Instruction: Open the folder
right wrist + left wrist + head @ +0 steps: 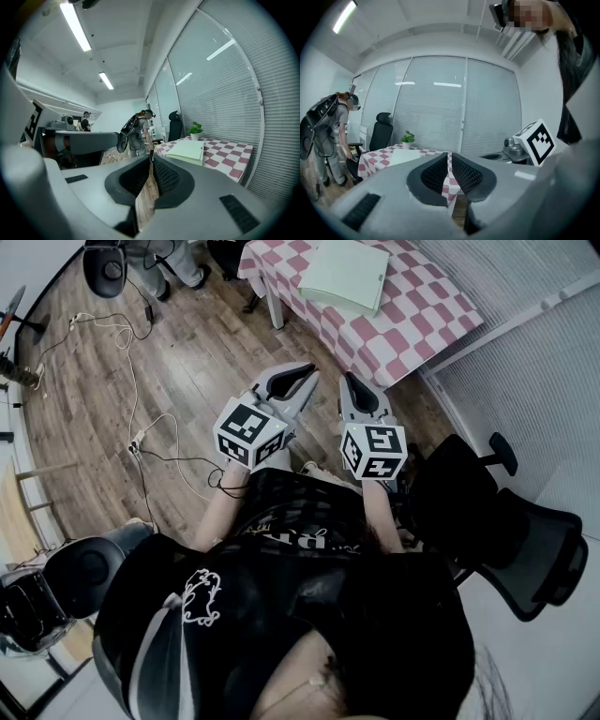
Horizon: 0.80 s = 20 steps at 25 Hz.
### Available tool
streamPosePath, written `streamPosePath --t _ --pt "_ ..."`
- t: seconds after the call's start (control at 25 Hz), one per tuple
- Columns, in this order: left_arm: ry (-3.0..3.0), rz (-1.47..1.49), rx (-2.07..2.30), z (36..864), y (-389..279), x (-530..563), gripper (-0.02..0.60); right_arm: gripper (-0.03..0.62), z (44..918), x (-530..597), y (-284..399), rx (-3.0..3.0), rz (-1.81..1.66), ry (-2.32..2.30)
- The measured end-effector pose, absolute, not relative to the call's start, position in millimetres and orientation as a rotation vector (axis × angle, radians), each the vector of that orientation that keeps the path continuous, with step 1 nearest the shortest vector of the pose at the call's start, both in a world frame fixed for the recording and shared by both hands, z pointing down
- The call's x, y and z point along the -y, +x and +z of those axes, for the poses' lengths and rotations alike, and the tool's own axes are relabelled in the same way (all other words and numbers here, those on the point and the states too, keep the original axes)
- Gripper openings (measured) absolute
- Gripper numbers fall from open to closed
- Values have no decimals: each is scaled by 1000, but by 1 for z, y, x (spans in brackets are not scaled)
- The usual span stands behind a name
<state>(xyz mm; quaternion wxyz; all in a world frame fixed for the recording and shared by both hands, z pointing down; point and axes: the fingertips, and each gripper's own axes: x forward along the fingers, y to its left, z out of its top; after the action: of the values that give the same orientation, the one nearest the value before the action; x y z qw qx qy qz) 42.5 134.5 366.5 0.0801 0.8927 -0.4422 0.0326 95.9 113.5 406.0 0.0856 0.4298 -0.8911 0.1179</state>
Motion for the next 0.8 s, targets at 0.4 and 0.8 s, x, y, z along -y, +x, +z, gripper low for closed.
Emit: streamPosePath --t 0.4,0.8 --pt "2662 112 1335 368 43 -133 29 32 407 -105 103 2678 414 1317" --pt "2661 145 1324 373 49 -125 29 32 412 -98 112 2666 447 1318"
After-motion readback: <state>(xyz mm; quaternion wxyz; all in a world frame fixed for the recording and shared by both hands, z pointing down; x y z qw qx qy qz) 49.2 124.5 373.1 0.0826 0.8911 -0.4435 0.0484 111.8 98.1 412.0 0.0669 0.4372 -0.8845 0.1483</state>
